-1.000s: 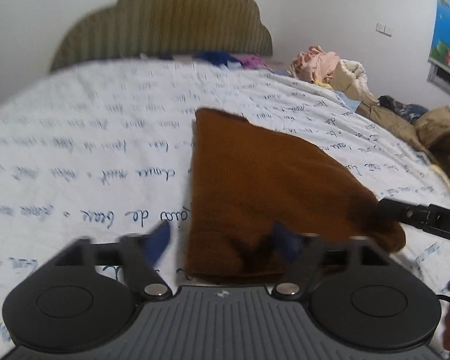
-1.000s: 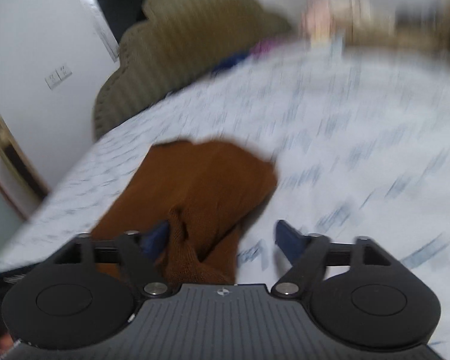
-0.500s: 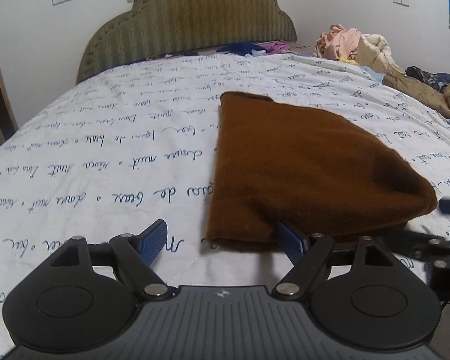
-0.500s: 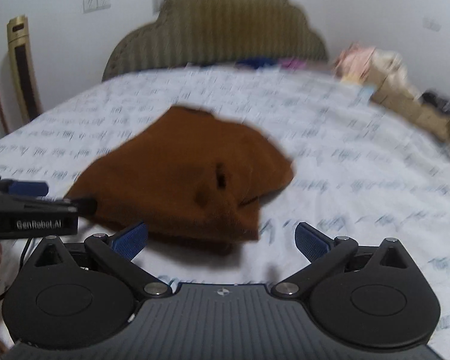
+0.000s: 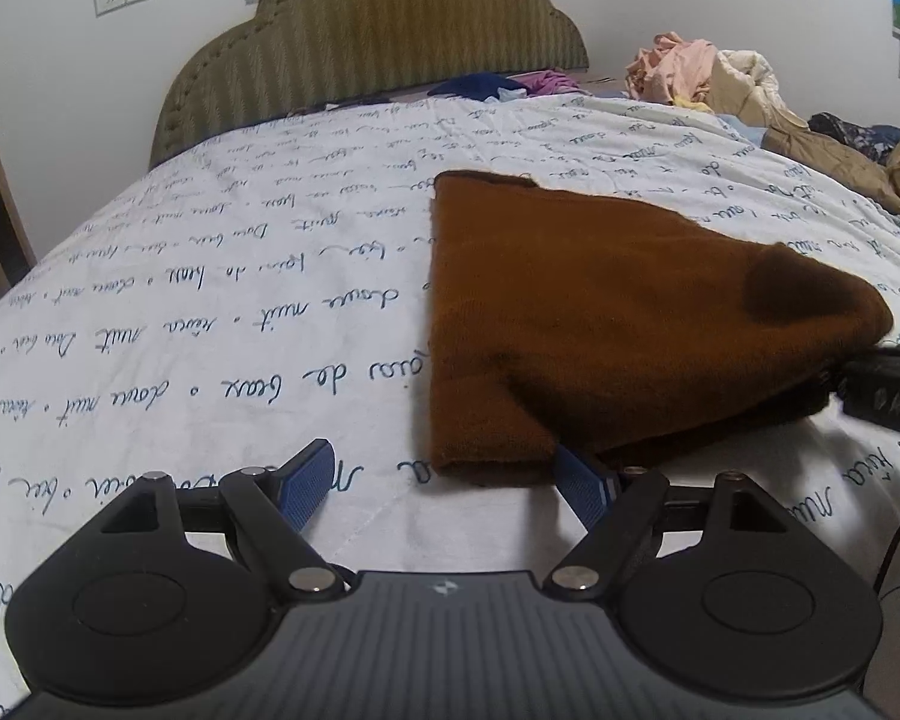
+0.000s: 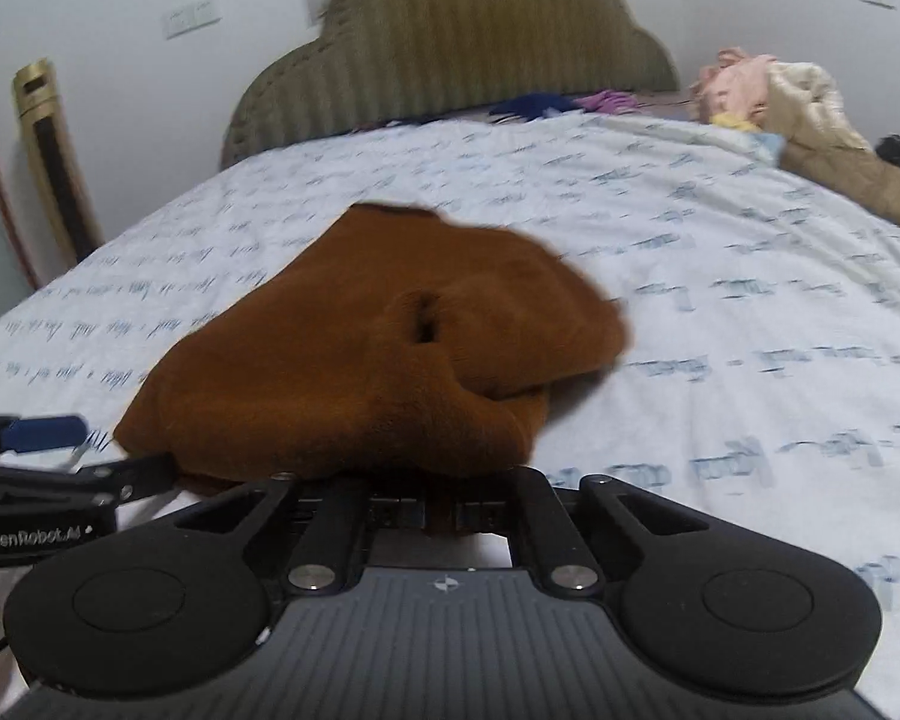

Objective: Fold small clothes
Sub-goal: 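Open both tools and pull them back from the folded sweater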

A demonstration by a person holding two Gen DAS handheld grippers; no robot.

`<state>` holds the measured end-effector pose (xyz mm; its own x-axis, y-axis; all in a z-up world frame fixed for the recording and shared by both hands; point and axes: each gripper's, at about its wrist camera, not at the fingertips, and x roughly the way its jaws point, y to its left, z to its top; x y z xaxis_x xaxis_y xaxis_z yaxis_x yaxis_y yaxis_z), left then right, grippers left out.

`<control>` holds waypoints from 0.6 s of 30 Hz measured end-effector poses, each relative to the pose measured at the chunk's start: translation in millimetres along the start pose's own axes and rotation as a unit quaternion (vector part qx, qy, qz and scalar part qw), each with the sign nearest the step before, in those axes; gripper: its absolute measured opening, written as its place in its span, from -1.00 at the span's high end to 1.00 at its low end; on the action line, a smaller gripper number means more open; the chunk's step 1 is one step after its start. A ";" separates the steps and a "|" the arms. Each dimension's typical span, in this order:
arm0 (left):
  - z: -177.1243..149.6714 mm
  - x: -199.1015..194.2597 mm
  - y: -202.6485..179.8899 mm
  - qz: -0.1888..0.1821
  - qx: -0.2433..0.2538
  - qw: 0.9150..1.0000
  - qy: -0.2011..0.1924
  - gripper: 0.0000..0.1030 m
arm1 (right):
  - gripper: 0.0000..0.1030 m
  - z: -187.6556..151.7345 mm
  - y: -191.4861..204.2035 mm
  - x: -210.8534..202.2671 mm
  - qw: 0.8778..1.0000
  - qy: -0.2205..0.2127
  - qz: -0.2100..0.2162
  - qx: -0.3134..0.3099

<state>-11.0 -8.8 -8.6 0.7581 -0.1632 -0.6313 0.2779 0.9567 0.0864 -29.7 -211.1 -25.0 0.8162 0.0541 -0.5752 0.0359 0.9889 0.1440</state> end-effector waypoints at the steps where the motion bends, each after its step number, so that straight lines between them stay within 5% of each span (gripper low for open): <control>1: -0.1 -0.4 -1.6 0.002 0.001 1.000 -0.003 -0.56 | 0.84 0.1 -3.6 -3.0 1.000 -0.002 -0.016 -0.004; 3: -0.3 2.7 -5.3 0.012 0.001 1.000 0.000 -0.56 | 0.82 0.5 -10.5 -0.4 0.999 0.017 -0.029 -0.006; 7: -2.0 5.3 -5.3 0.016 -0.010 1.000 0.011 -0.56 | -0.60 -5.0 -2.5 -23.1 0.997 -0.016 -0.067 0.022; 8: -2.5 5.2 -4.6 0.017 -0.010 1.000 0.013 -0.56 | -0.79 -7.3 2.8 -34.9 0.996 -0.038 -0.081 0.021; 11: -6.0 4.4 -3.4 0.020 -0.015 1.000 0.018 -0.56 | -0.99 -13.4 19.0 -60.1 0.994 -0.060 -0.087 0.014; 18: -12.7 3.4 -5.7 0.027 -0.016 0.999 0.028 -0.59 | -0.99 -25.6 38.6 -57.9 0.998 0.007 -0.065 -0.015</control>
<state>-17.4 -11.7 -21.0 0.7368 -0.0977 -0.6690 0.2180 0.9710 0.0983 -90.3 -172.5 -6.7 0.7980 -0.0736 -0.5982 0.1243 0.9913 0.0439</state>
